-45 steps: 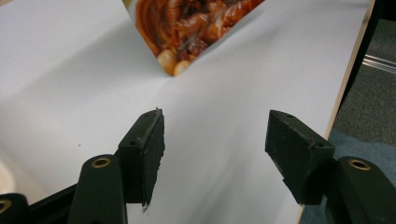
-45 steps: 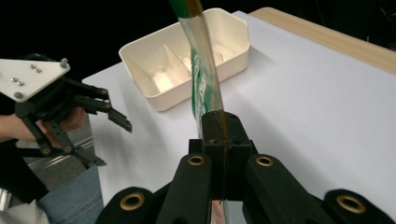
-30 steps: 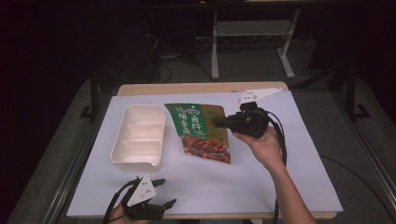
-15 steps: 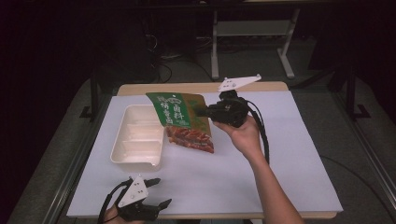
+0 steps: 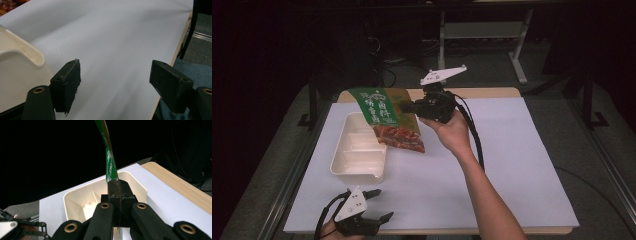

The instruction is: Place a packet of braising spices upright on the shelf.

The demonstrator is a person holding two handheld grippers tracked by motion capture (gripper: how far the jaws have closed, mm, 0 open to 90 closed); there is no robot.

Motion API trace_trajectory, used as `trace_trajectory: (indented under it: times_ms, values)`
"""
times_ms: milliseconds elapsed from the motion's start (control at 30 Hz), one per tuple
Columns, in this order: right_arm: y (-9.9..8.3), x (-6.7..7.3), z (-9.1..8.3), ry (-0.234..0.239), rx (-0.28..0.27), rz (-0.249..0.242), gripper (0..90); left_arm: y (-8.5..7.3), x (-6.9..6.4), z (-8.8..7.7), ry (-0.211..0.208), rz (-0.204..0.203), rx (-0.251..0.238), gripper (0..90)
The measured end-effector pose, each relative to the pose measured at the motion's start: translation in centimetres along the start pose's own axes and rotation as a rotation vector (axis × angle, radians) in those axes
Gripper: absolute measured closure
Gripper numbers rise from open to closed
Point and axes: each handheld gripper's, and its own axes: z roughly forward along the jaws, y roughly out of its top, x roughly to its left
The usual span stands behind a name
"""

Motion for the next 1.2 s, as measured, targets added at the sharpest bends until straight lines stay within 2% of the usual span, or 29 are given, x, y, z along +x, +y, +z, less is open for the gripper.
trace_trajectory:
  times_ms: [67, 533, 833, 1167, 1200]
  values:
    - [0.1, 0.0, 0.2, -0.001, -0.002, 0.001, 90.0, 0.0, 0.1, 0.0, 0.000, 0.004, 0.005, 22.7]
    - [1.1, -0.1, 4.6, 0.023, -0.007, 0.009, 90.0, -0.3, -0.1, 0.0, -0.005, -0.001, 0.009, 22.8]
    - [1.0, 0.2, 7.4, 0.032, -0.016, 0.020, 90.0, -0.3, -0.3, 0.1, -0.018, 0.019, 0.014, 23.0]
    - [0.7, 0.4, 10.3, 0.046, -0.028, 0.028, 90.0, -0.3, -0.1, -0.3, -0.011, 0.019, 0.008, 23.0]
    - [0.7, 0.4, 10.5, 0.047, -0.026, 0.028, 90.0, -0.4, -0.2, -0.3, -0.009, 0.009, 0.002, 23.0]
